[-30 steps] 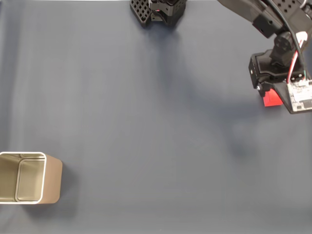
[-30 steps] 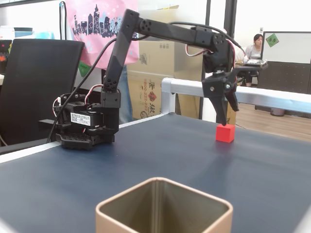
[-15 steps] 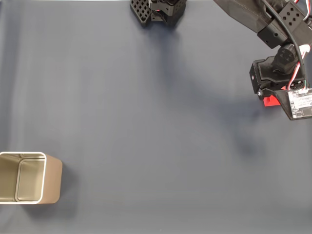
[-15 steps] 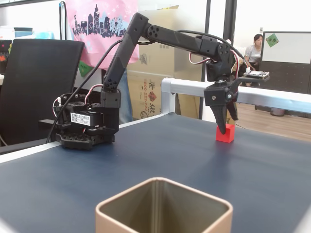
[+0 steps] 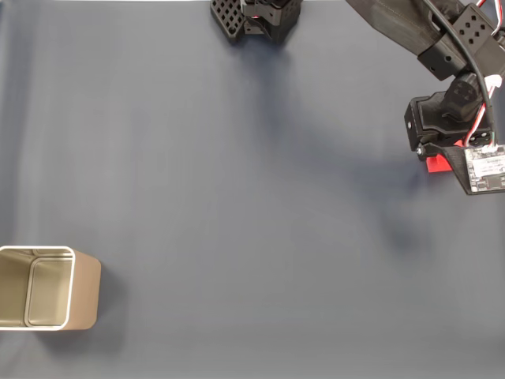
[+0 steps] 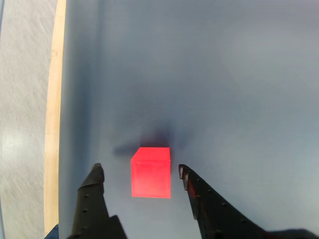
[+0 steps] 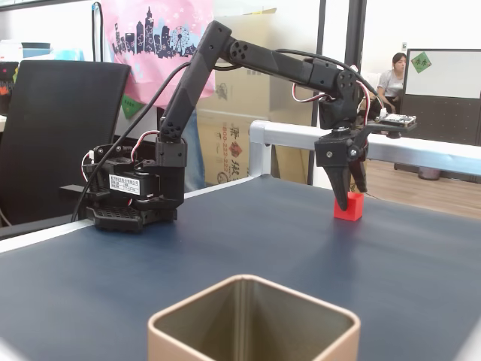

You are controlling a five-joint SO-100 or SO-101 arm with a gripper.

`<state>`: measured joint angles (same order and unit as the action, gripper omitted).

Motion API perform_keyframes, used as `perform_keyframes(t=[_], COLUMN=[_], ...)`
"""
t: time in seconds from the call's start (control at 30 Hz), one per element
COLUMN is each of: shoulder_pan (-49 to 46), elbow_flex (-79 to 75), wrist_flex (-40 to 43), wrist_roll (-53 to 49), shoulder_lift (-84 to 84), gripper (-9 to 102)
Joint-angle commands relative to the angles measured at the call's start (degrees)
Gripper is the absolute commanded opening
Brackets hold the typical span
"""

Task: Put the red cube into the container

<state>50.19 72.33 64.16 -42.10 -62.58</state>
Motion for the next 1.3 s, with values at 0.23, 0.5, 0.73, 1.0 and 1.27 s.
perform_keyframes(t=[0.23,0.5,0.73,1.0,1.27], shoulder_pan=[-0.09,-0.53,-4.13,-21.53,-42.98], elbow_flex=[-0.44,0.70,3.08,6.42,6.42], wrist_flex=[-0.35,0.44,4.83,6.33,5.80], wrist_roll=[-0.09,-2.11,-9.14,-25.22,-41.22], shoulder_lift=[-1.76,-2.64,-10.63,-28.83,-38.23], gripper=[10,1,0,0,0])
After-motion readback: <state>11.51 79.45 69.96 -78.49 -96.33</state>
